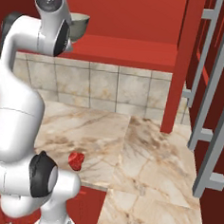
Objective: Retrieve the bowl from the cabinet, then place the raw meat into the bowl to avoid contamination.
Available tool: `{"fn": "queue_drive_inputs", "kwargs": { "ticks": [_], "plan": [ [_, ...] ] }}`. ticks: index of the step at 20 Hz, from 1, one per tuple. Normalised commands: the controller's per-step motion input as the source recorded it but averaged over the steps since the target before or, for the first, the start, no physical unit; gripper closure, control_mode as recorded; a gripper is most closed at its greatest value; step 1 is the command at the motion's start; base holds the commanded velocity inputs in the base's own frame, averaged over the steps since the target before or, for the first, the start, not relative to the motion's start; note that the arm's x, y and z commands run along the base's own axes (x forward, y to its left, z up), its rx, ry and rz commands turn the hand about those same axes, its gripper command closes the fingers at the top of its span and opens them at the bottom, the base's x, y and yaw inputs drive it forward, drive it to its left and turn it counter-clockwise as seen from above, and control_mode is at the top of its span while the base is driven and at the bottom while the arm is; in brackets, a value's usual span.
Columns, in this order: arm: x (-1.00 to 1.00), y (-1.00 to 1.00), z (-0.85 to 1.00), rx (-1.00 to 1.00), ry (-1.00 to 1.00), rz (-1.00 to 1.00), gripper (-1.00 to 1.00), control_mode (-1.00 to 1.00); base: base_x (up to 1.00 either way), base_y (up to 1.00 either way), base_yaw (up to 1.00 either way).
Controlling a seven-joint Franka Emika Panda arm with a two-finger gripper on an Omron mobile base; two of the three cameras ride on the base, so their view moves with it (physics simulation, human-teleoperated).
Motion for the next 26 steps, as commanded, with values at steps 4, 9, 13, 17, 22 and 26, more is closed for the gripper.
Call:
{"fn": "queue_drive_inputs", "kwargs": {
  "ticks": [4,9,13,17,22,26],
  "plan": [
    [0.4,0.08,0.0,0.0,0.0,0.0,-1.0,-1.0,0.0,0.0,0.0],
    [0.45,0.04,0.0,0.0,0.0,0.0,-1.0,-1.0,0.0,0.0,0.0],
    [0.49,0.06,0.0,0.0,0.0,0.0,-1.0,-1.0,0.0,0.0,0.0],
    [0.47,0.08,0.0,0.0,0.0,0.0,-1.0,-1.0,0.0,0.0,0.0],
    [0.39,0.07,0.0,0.0,0.0,0.0,-1.0,-1.0,0.0,0.0,0.0],
    [0.35,0.02,-0.02,0.0,0.03,0.0,-1.0,-1.0,0.0,0.0,0.0]
  ]
}}
